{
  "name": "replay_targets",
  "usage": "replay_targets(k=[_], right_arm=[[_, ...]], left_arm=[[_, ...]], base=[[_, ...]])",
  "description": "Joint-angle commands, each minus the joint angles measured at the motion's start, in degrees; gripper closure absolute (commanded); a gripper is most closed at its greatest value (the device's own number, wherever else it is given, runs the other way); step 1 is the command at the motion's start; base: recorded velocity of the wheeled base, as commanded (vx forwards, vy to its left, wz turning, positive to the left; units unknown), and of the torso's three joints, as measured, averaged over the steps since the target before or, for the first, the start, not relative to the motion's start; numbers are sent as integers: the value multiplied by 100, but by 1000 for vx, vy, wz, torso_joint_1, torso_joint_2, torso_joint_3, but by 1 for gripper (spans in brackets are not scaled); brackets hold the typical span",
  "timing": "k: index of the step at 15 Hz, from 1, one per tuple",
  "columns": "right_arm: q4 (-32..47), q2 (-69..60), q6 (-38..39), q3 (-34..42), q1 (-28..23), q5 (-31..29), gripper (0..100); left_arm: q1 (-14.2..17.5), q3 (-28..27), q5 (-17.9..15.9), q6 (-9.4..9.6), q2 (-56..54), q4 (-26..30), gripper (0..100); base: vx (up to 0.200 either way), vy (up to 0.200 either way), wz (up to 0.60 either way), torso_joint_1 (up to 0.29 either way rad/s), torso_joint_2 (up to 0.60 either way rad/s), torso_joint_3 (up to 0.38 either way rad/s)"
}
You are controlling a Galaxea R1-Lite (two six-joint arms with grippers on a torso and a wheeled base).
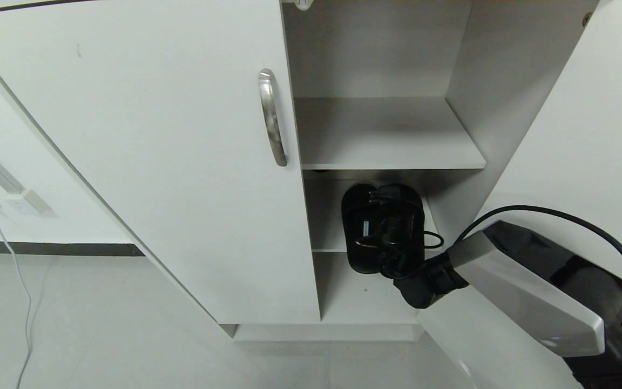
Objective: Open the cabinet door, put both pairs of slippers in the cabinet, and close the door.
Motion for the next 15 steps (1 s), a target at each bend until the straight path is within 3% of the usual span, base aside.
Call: replay_targets(k=[1,9,15], right_arm=[[18,-5,-85,-267,-6,0,100],[783,48,-76,-865,-94,299,100],[888,197,-59,-1076,-121,334,100]], left_arm=[[-1,0,4,-4,9,-1,100],[-1,0,4,-4,9,-1,100],[-1,0,4,-4,9,-1,100]], base=[[0,0,0,0,0,0],[0,0,0,0,0,0],[0,0,0,0,0,0]])
